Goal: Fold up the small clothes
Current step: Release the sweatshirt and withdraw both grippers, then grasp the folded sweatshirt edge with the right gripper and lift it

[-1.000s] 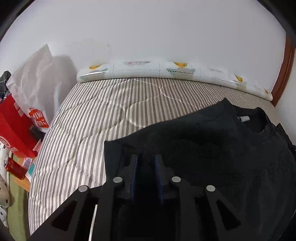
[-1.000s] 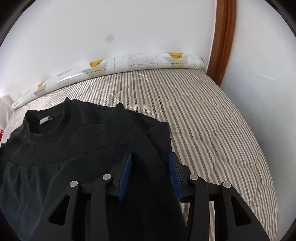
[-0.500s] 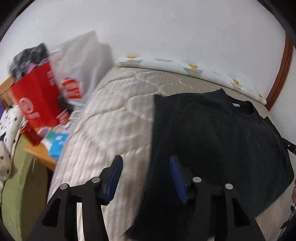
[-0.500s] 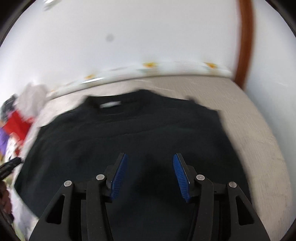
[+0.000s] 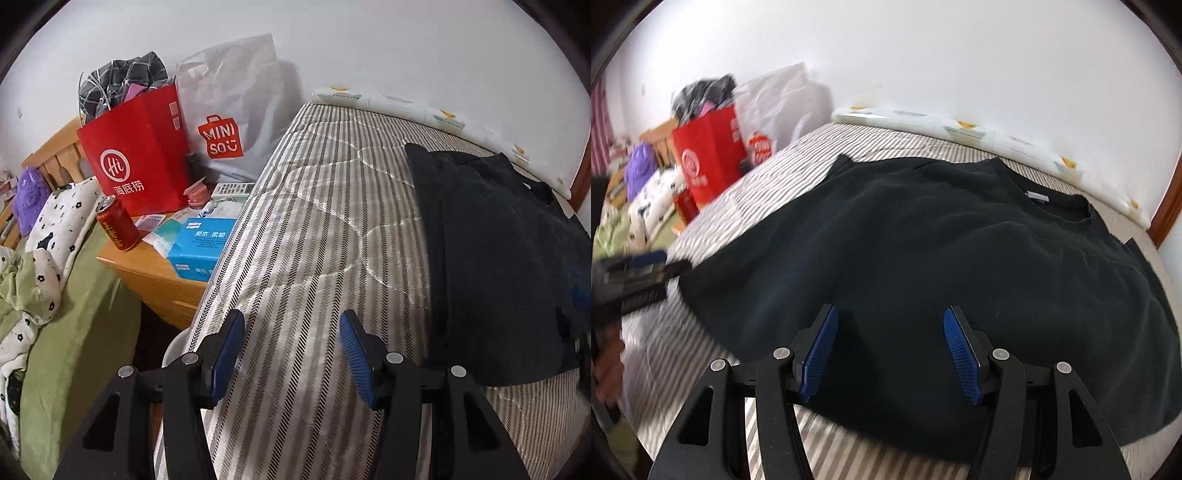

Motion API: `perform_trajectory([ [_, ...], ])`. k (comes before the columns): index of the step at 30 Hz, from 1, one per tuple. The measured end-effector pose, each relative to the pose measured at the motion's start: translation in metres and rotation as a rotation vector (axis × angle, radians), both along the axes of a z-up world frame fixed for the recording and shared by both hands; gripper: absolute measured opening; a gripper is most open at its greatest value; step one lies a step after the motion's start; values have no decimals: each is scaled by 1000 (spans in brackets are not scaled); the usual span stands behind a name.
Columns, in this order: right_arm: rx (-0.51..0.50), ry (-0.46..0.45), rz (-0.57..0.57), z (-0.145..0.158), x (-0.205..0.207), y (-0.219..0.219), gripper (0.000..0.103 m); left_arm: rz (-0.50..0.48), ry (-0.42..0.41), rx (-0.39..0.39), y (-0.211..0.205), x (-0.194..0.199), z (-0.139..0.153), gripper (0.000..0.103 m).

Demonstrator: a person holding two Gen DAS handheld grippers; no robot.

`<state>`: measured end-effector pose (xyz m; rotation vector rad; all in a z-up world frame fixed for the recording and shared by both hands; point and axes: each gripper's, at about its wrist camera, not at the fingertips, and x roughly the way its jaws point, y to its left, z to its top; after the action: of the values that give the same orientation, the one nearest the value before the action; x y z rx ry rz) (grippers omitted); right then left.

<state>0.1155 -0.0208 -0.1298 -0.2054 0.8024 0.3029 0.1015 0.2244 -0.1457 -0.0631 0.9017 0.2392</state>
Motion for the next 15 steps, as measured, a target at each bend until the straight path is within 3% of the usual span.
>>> perform_trajectory([
  [7, -59, -31, 71, -2, -53, 14, 59, -13, -12, 1, -3, 7, -5, 60],
  [11, -57, -26, 134, -4, -59, 25, 59, -7, -12, -20, 1, 8, -6, 63],
  [15, -117, -47, 190, -11, -61, 47, 59, -1, -7, 8, 3, 6, -6, 66],
])
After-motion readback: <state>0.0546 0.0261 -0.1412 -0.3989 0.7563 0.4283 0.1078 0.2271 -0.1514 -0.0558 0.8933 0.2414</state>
